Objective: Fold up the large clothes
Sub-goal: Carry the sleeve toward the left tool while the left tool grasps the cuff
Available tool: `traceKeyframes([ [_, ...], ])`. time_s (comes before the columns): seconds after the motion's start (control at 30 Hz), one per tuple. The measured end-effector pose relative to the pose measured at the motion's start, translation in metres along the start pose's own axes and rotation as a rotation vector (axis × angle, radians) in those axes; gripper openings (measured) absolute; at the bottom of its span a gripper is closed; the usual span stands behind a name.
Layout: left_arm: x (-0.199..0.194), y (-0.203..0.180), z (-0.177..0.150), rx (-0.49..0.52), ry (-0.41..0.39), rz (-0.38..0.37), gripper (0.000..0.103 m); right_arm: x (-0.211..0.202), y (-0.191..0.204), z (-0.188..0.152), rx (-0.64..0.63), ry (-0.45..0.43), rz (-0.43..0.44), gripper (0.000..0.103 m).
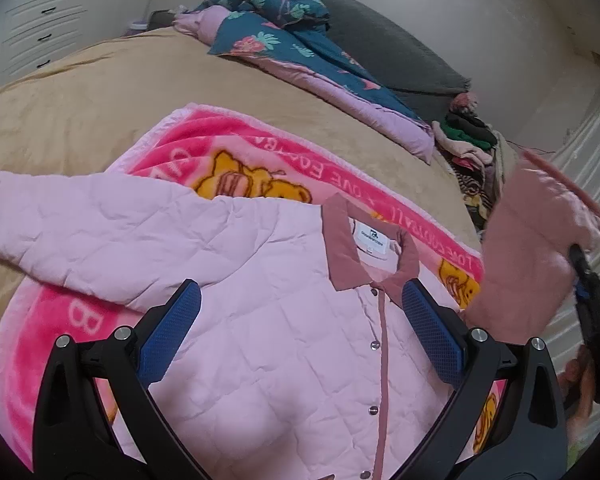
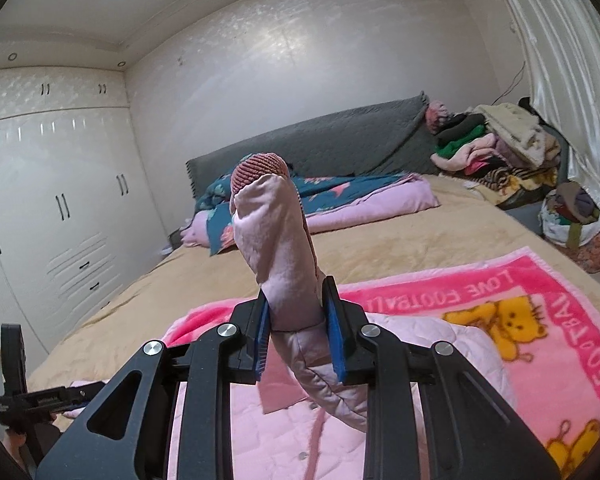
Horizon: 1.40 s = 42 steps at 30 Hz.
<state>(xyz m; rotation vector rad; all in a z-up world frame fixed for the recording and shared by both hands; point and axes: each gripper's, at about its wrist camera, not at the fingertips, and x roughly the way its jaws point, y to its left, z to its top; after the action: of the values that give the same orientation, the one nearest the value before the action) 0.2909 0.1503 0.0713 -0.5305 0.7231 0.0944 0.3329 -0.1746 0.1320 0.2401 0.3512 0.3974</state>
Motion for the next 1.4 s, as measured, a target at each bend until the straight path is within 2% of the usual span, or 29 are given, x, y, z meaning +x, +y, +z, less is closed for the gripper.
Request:
traceKeyframes([
  [0.13, -0.002, 0.002, -0.002, 0.003, -0.008, -0.044, 0.094, 0.016, 0.017, -0.016, -0.005, 0.028, 0.031, 0.023],
  [0.5, 0.017, 0.030, -0.016, -0.167, 0.020, -0.201, 0.094, 0.056, 0.060, -0.081, -0.033, 0.151, 0.091, 0.023],
  [0.73, 0.034, 0.046, -0.026, -0.229, 0.049, -0.231, 0.094, 0.080, 0.071, -0.129, -0.044, 0.272, 0.128, 0.024],
  [0.93, 0.051, 0.055, -0.036, -0.259, 0.081, -0.241, 0.094, 0.096, 0.083, -0.170, -0.082, 0.397, 0.203, 0.028],
  [1.03, 0.062, 0.062, -0.042, -0.304, 0.114, -0.271, 0.094, 0.100, 0.088, -0.182, -0.087, 0.460, 0.236, 0.038],
  [1.1, 0.072, 0.065, -0.048, -0.327, 0.139, -0.285, 0.094, 0.100, 0.093, -0.189, -0.088, 0.505, 0.279, 0.056],
  [1.2, 0.087, 0.065, -0.058, -0.347, 0.181, -0.297, 0.094, 0.092, 0.100, -0.192, -0.109, 0.534, 0.327, 0.069],
  [1.33, 0.110, 0.059, -0.074, -0.349, 0.251, -0.298, 0.094, 0.074, 0.089, -0.181, -0.092, 0.523, 0.340, 0.073],
  [1.4, 0.117, 0.055, -0.080, -0.338, 0.267, -0.296, 0.085, 0.064, 0.072, -0.173, -0.090, 0.504, 0.307, 0.073],
])
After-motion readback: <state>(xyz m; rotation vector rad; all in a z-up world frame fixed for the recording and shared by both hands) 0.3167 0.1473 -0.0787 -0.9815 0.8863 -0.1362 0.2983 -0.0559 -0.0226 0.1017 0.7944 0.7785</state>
